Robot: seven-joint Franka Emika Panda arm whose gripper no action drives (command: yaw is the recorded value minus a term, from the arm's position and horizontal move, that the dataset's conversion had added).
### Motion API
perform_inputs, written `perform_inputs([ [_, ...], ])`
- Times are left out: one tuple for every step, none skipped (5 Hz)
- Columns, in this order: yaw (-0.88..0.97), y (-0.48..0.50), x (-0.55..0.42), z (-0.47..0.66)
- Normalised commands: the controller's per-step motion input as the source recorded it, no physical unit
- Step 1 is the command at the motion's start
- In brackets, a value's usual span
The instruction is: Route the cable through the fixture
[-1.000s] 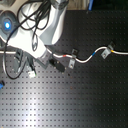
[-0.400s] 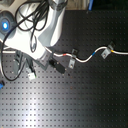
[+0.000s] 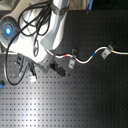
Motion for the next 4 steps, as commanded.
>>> perform_inputs([
  [0.00, 0.021, -0.162, 0.28],
  [0.00, -0.011, -0.132, 0.45],
  [0.00, 0.039, -0.186, 0.38],
  [0.00, 0.045, -0.126, 0.33],
])
